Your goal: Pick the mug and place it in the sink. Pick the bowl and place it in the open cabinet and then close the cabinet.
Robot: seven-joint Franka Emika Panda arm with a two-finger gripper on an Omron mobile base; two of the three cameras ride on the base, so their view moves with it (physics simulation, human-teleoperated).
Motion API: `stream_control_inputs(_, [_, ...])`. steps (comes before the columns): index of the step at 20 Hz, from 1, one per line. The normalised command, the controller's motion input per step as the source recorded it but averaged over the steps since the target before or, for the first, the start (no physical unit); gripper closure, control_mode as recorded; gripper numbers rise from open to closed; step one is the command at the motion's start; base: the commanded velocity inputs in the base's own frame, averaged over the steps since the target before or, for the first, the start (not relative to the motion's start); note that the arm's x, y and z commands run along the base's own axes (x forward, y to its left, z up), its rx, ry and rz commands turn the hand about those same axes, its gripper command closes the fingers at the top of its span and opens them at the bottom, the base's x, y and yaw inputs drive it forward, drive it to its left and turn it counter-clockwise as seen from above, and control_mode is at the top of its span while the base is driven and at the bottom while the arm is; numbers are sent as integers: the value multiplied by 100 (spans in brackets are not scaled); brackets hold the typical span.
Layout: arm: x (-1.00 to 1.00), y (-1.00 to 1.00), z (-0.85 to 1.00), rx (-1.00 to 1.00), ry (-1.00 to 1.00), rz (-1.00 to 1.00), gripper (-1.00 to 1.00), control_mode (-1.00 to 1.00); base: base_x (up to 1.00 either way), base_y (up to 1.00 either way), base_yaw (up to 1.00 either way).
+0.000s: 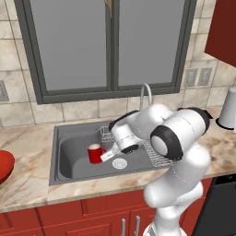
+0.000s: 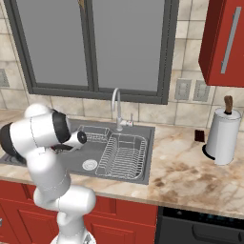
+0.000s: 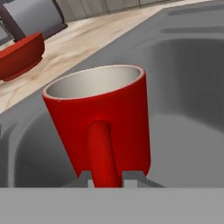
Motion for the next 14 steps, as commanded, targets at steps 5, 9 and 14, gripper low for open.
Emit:
stream_control_inputs(5, [10,2,-25,0,0,0,100,-100,0,0,0])
stream_control_inputs(9, [19,1,-24,0,0,0,100,-100,0,0,0])
stream_control_inputs(14, [16,5,-24,0,0,0,100,-100,0,0,0])
